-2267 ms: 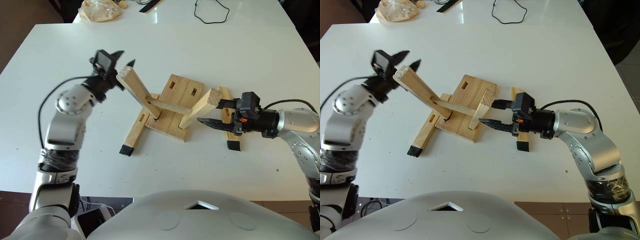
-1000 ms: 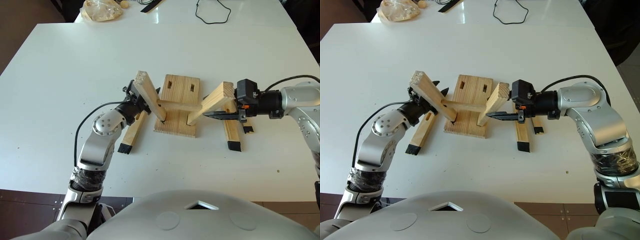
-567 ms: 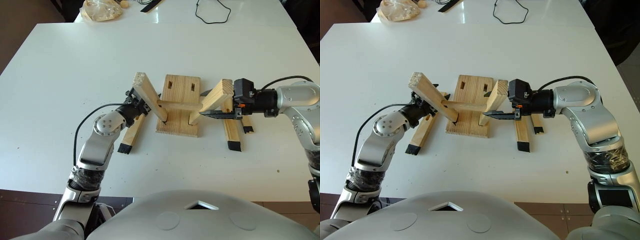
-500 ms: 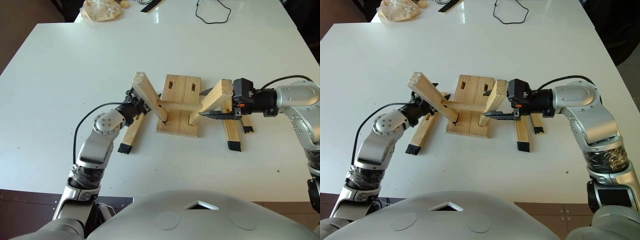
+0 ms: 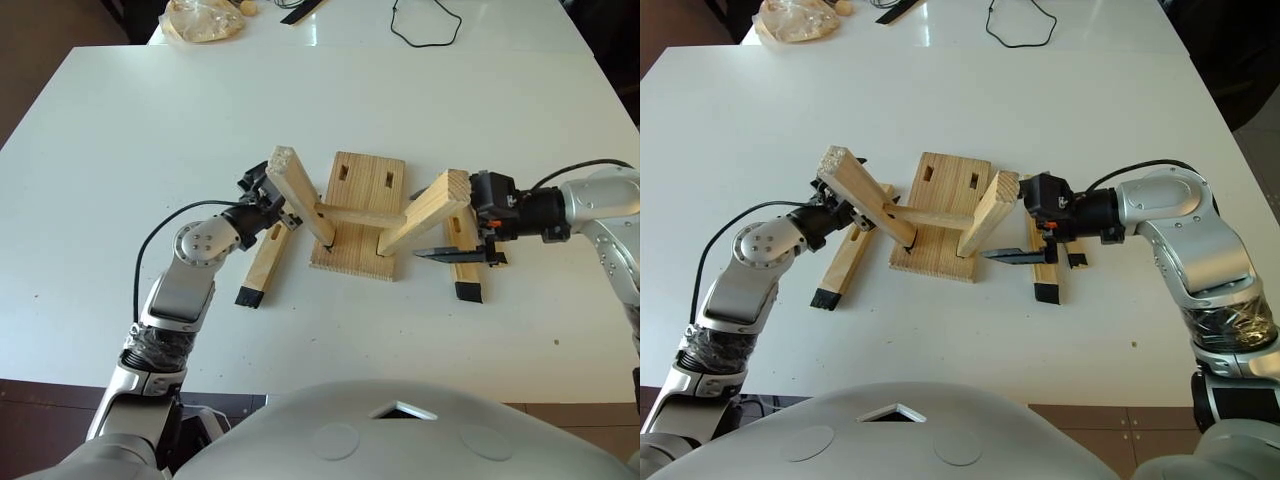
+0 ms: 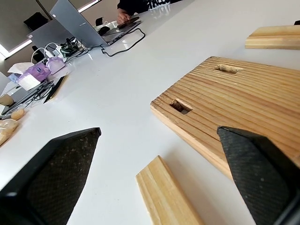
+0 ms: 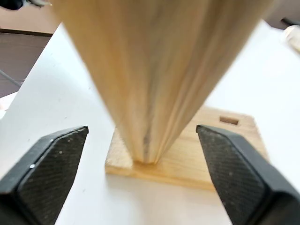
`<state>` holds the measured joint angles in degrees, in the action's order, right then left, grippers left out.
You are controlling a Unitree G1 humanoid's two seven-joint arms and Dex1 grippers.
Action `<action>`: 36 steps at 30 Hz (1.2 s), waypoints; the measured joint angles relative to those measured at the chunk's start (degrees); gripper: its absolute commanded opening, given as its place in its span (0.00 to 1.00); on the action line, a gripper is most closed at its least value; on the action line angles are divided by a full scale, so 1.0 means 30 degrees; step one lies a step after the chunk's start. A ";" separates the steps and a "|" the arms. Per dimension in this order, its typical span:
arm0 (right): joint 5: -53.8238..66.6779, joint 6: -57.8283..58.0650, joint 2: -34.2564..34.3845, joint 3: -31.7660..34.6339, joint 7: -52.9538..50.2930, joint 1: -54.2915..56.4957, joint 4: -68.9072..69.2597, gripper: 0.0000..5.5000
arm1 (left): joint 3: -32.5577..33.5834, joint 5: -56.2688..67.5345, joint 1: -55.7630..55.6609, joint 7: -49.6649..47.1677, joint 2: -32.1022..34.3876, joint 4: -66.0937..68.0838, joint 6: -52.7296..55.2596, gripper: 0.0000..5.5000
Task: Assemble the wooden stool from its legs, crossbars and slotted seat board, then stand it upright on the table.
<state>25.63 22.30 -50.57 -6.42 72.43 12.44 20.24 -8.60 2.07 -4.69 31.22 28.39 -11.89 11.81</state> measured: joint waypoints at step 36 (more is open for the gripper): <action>-0.6432 -0.8771 0.1826 -0.0055 -0.3620 -0.0162 -1.4351 0.77 | 0.0611 -0.3092 0.0041 -0.1224 0.1447 0.8721 -0.7755 0.84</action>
<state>6.34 -4.01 -45.10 -6.59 61.57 11.95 -22.82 -6.77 -7.21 -4.56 27.55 32.73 14.28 -11.46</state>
